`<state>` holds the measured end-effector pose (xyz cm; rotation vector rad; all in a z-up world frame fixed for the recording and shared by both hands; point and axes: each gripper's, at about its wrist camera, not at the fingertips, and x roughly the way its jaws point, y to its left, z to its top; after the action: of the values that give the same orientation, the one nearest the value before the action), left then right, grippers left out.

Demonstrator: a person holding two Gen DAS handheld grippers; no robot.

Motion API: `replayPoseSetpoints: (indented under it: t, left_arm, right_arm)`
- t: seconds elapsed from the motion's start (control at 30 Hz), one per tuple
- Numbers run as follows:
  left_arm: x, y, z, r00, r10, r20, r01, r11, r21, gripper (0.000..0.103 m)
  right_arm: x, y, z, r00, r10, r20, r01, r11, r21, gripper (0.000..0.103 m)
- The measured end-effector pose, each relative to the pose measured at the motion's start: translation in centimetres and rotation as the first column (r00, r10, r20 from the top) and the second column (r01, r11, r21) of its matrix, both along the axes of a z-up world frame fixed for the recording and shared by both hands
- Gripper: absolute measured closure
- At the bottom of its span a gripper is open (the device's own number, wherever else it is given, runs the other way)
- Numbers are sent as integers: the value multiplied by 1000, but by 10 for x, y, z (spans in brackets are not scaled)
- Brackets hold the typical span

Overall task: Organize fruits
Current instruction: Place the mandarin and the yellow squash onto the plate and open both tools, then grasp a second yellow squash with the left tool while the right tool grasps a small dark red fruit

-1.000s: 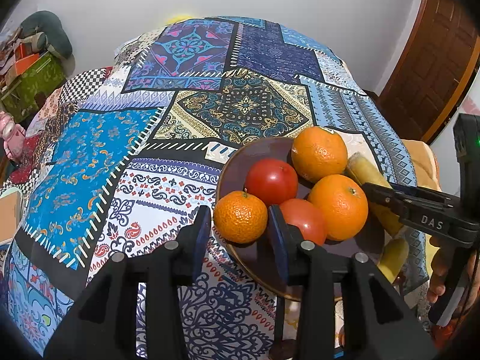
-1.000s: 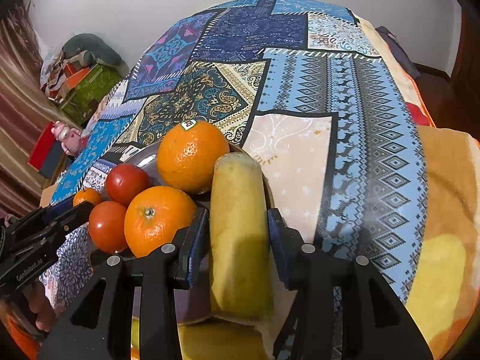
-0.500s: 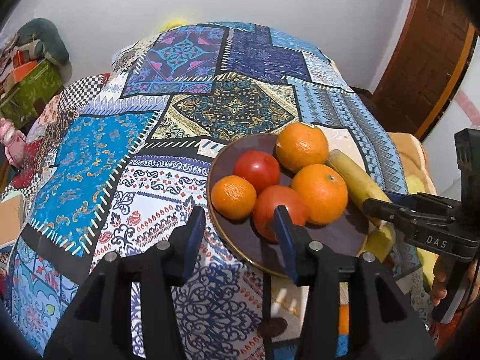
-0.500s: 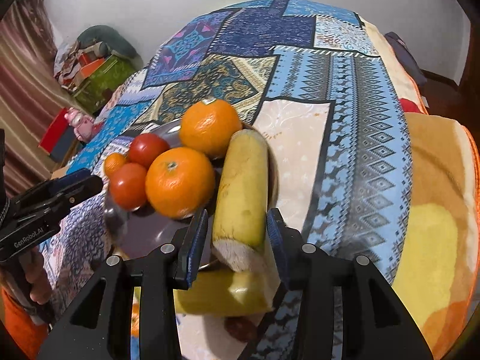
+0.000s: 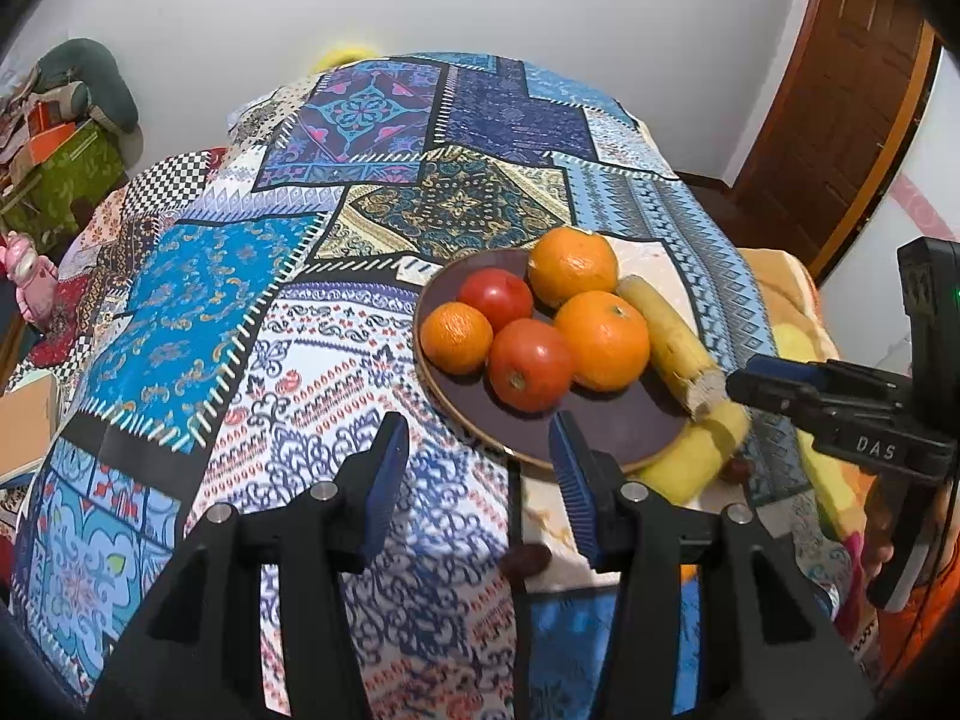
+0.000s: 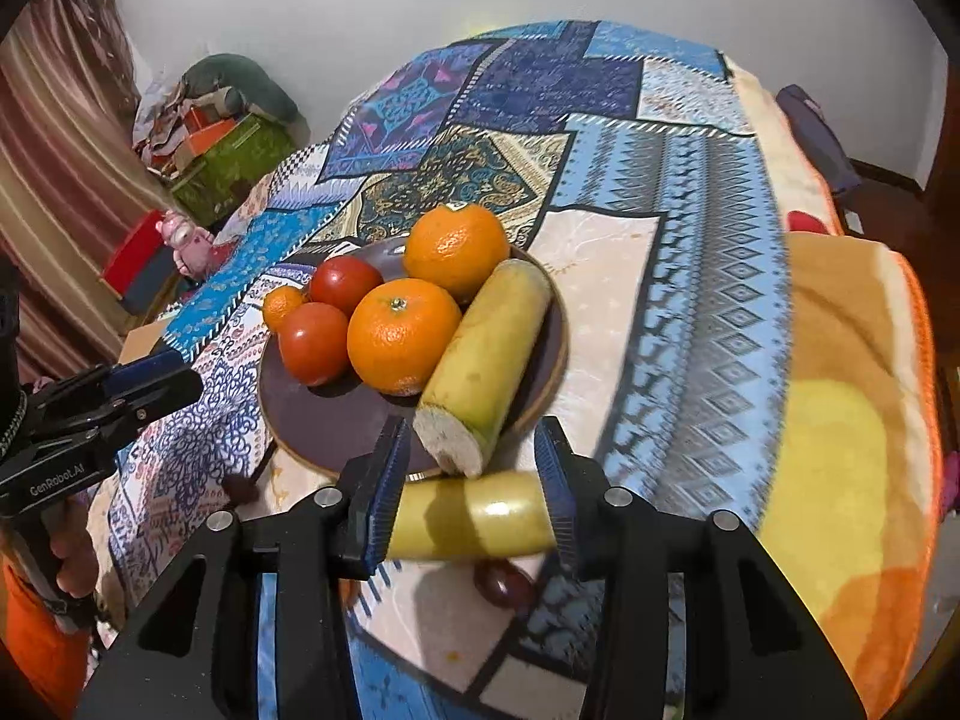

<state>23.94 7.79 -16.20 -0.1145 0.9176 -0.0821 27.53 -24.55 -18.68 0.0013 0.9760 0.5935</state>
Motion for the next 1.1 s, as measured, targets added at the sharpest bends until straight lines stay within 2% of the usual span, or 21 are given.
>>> replayPoseSetpoints:
  t: [0.17, 0.33, 0.5, 0.73, 0.8, 0.83, 1.1]
  left_arm:
    - [-15, -12, 0, 999, -35, -10, 34, 999, -15, 50]
    - [-17, -38, -9, 995, -91, -34, 90, 996, -27, 45]
    - [-9, -63, -23, 988, -137, -75, 134, 990, -38, 45]
    - [0, -85, -38, 977, -179, -117, 176, 984, -38, 45]
    - [5, -88, -42, 974, -188, -129, 184, 982, -43, 45]
    - [6, -89, -43, 973, -188, -133, 184, 982, -45, 45]
    - [19, -98, -54, 964, -208, -168, 199, 978, -69, 44]
  right_arm:
    - [-16, -16, -2, 1000, -20, 17, 21, 999, -29, 54]
    - [-30, -25, -18, 1000, 4, -12, -4, 998, -66, 54]
    - [-34, -18, -34, 999, 43, -30, -46, 995, -90, 54]
    - [-29, -4, -46, 998, 68, -18, -70, 992, -109, 70]
    - [-29, -3, -46, 997, 72, -8, -72, 991, -109, 75]
    - [-30, -5, -46, 997, 74, -8, -74, 992, -104, 81]
    - [-28, -28, -39, 1000, 27, 14, -26, 996, -89, 82]
